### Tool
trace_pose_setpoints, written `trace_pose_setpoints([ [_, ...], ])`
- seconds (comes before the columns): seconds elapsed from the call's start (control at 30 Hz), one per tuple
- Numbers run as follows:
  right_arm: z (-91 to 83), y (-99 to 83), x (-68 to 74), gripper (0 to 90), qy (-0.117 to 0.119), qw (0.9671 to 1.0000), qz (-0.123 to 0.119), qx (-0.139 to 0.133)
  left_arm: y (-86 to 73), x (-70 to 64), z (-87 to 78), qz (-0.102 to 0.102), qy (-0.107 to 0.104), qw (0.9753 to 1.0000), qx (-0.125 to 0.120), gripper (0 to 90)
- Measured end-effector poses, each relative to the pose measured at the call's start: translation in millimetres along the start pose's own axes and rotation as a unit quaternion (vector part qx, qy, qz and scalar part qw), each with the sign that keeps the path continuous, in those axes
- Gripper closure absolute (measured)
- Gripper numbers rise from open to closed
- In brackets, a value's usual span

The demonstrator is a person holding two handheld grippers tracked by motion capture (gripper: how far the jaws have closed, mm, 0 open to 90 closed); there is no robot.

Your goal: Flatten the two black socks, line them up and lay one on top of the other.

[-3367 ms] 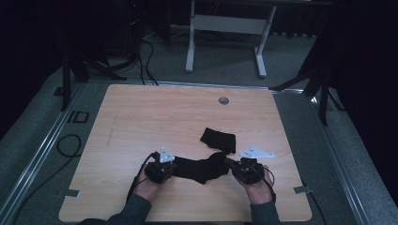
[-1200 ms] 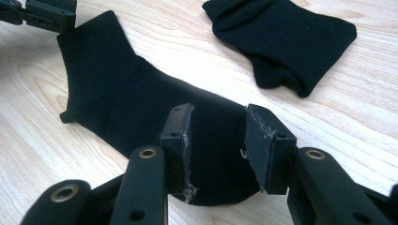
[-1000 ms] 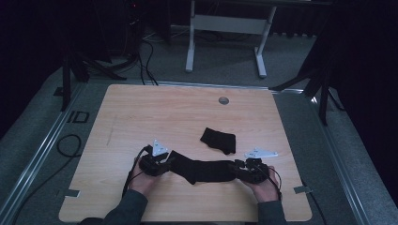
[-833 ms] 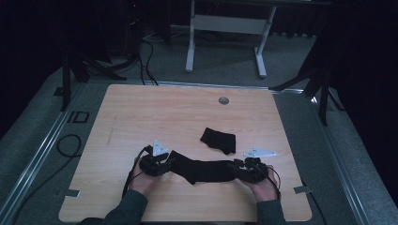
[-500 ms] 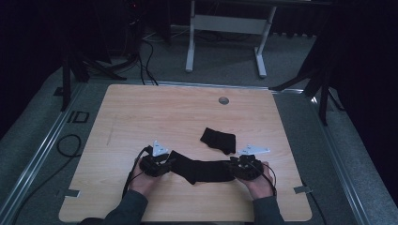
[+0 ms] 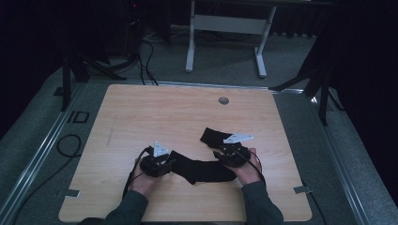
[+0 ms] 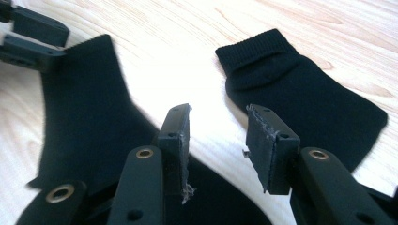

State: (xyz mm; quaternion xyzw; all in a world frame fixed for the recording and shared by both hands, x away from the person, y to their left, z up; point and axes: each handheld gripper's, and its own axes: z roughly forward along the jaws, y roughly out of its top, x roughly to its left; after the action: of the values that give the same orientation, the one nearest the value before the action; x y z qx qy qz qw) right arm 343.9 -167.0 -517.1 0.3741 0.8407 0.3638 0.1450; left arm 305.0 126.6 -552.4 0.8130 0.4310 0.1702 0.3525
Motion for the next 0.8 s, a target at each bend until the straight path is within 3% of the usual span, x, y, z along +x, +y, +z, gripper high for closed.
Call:
trace_pose_setpoints([
  [0.2, 19.9, 10.3, -1.9, 59.5, 0.000, 0.9997, -0.004, 0.023, -0.1, -0.3, 0.6, 0.001, 0.001, 1.0000, 0.001, 61.0],
  [0.37, 41.0, 26.6, -8.4, 59.9, -0.001, 0.9990, 0.013, 0.042, -0.6, -0.9, 2.4, 0.008, 0.004, 0.9999, 0.007, 60.9],
  [0.53, 49.2, 36.2, -13.5, 60.4, -0.007, 0.9986, 0.031, 0.043, -0.5, -1.7, 2.4, 0.009, 0.006, 0.9999, 0.008, 60.9],
  [0.67, 62.3, 50.7, -23.7, 65.9, -0.012, 0.9954, 0.077, 0.056, -0.6, -1.4, 2.4, 0.011, 0.007, 0.9999, 0.008, 60.9],
  [0.8, 73.4, 56.3, -31.8, 65.9, -0.013, 0.9895, 0.119, 0.080, -0.5, -1.1, 2.0, 0.011, 0.008, 0.9999, 0.006, 60.9],
])
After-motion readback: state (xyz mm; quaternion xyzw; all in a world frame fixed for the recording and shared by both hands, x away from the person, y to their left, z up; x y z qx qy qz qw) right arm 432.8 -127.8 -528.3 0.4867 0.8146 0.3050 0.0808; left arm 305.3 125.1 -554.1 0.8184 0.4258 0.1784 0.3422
